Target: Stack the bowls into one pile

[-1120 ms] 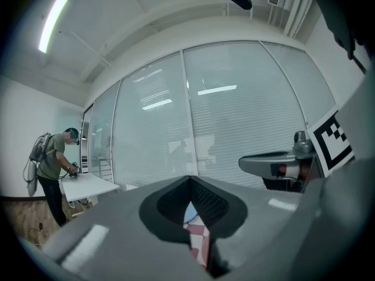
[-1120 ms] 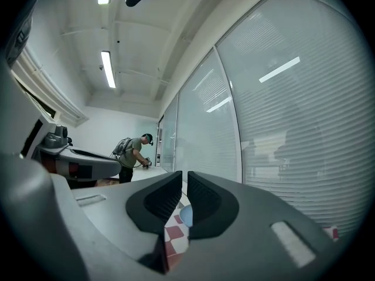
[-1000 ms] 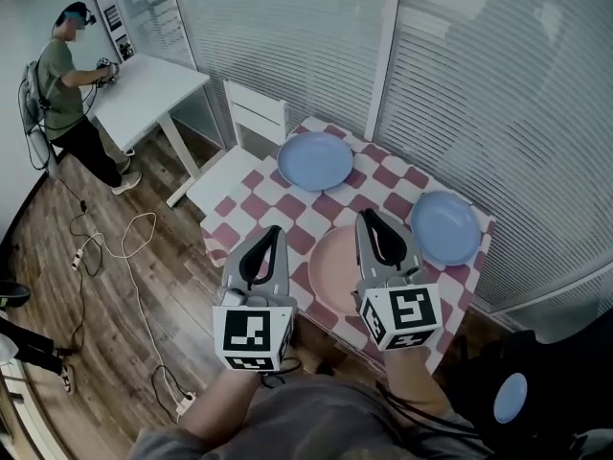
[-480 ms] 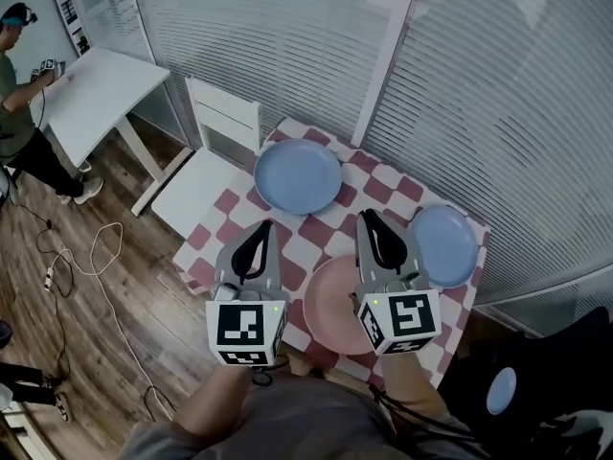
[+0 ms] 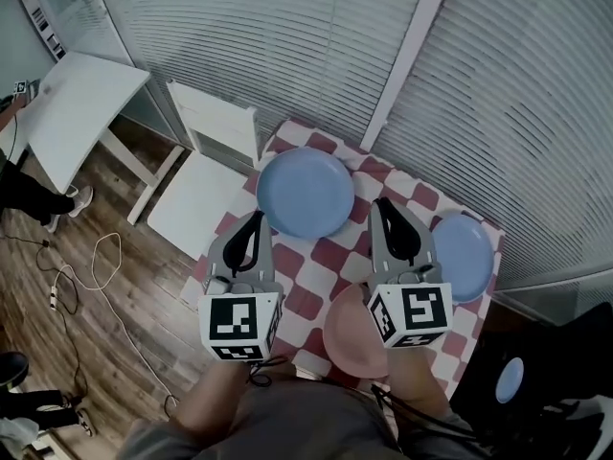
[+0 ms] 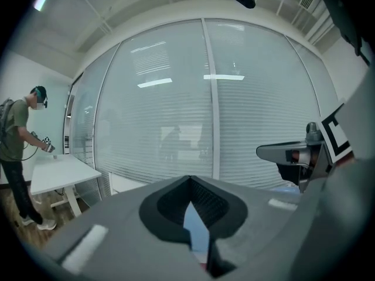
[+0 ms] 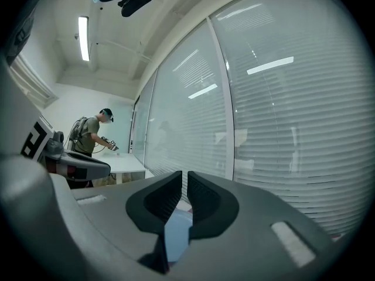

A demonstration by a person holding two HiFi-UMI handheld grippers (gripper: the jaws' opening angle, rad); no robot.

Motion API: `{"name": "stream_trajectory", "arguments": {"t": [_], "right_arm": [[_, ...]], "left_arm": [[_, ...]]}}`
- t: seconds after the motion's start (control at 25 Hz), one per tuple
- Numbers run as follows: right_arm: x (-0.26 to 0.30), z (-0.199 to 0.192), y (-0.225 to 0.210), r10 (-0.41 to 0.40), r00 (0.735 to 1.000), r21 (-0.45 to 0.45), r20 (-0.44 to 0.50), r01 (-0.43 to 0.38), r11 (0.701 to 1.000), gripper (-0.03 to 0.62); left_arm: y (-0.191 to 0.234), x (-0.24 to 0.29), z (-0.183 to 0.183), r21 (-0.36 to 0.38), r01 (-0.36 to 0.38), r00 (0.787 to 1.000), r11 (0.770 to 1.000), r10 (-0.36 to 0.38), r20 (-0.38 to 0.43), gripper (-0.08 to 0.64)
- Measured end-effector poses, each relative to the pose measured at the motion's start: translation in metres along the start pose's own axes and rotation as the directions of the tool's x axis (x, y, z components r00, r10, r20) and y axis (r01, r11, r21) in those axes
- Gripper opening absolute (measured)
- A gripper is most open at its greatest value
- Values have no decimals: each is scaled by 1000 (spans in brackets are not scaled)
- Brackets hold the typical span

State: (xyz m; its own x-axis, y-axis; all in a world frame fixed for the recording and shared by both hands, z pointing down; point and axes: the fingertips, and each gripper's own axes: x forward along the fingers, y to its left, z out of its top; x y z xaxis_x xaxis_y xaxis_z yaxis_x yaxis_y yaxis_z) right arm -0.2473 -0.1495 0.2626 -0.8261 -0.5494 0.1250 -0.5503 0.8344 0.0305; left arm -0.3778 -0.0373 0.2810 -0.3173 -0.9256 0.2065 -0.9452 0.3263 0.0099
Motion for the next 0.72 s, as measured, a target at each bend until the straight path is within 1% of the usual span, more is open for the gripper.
{"name": "stream_trajectory", "arguments": {"t": [0.2,0.32,0.52,0.72], "right_arm": [[34,-5,-14,-43,999,11,-17,43,999,52],[55,-18,-22,-62,997,20,-44,63,998,52],[85,-52,-30,-72,990,39,-123,78,996,55],[108,-92,-42,-78,976,58,-205,92,994,60]], "left_arm": [[30,34,0,2,-11,1000,1000,11,-20,0],[45,56,-8,-2,-14,999,1000,14,-46,0],[62,88,-36,-18,-13,992,1000,11,-122,0],[71,115,-70,-35,-13,980,999,6,-196,1]]}}
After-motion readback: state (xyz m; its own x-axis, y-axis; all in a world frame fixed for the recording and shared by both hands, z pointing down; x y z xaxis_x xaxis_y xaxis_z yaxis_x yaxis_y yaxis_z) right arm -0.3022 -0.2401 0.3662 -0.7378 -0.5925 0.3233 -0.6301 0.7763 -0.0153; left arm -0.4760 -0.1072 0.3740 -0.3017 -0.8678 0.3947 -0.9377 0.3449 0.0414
